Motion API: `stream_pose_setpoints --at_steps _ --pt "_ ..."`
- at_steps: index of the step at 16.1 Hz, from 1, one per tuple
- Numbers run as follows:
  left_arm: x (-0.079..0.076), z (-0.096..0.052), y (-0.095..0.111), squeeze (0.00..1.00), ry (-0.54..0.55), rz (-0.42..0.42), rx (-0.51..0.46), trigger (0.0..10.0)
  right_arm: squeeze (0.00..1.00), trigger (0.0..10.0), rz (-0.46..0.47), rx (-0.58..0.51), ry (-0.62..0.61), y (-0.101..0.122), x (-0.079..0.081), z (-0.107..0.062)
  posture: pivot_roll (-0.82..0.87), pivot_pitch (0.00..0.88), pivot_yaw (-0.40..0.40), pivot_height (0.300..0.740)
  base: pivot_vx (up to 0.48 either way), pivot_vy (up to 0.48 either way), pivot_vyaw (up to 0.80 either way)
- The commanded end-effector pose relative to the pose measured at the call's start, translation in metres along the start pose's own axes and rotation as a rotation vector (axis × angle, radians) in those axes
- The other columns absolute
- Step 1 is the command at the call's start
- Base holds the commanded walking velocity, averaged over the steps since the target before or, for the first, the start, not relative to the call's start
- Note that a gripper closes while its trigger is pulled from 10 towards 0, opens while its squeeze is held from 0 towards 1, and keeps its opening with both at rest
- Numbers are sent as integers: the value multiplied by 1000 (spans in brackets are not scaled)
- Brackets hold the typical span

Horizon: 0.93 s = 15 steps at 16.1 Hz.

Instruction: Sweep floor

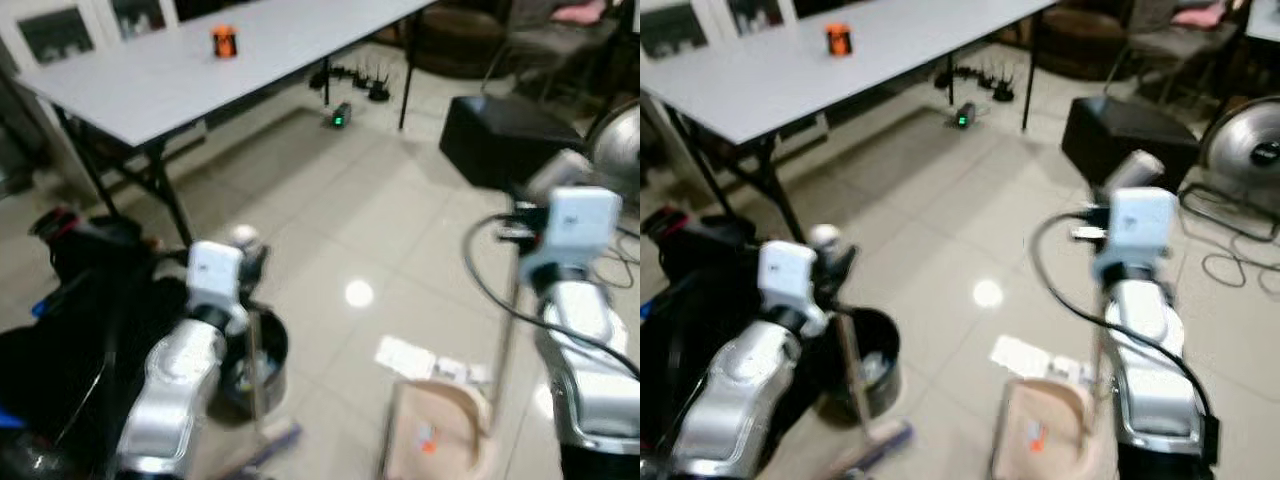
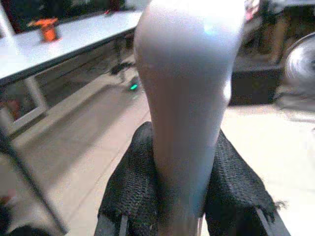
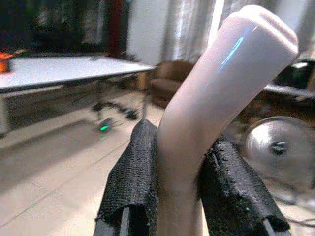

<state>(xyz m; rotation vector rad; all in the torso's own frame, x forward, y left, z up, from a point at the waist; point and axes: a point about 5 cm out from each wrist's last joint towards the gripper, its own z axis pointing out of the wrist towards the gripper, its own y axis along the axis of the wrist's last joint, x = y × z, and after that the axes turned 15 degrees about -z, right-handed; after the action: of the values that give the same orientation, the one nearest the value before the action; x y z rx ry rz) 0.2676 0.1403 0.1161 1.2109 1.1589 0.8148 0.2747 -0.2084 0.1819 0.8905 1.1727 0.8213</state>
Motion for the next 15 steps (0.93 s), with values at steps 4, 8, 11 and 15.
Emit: stream_pose_setpoints --at_steps 4,8,11,15 --pt "4 3 10 0 8 6 -37 10000 0 10000 16 -61 -11 16 5 0 -37 0 29 740 0 -436 0" --pt "6 6 9 0 26 -71 -25 10000 0 10000 18 -62 -8 17 7 -2 -42 0 33 740 0 -97 0" --pt "11 6 11 0 41 -55 -32 10000 0 10000 21 -56 2 16 9 -4 -44 0 33 740 0 476 0" --pt "14 6 13 0 58 -46 -33 10000 0 10000 26 -57 13 17 10 -3 -43 0 29 740 0 0 0"
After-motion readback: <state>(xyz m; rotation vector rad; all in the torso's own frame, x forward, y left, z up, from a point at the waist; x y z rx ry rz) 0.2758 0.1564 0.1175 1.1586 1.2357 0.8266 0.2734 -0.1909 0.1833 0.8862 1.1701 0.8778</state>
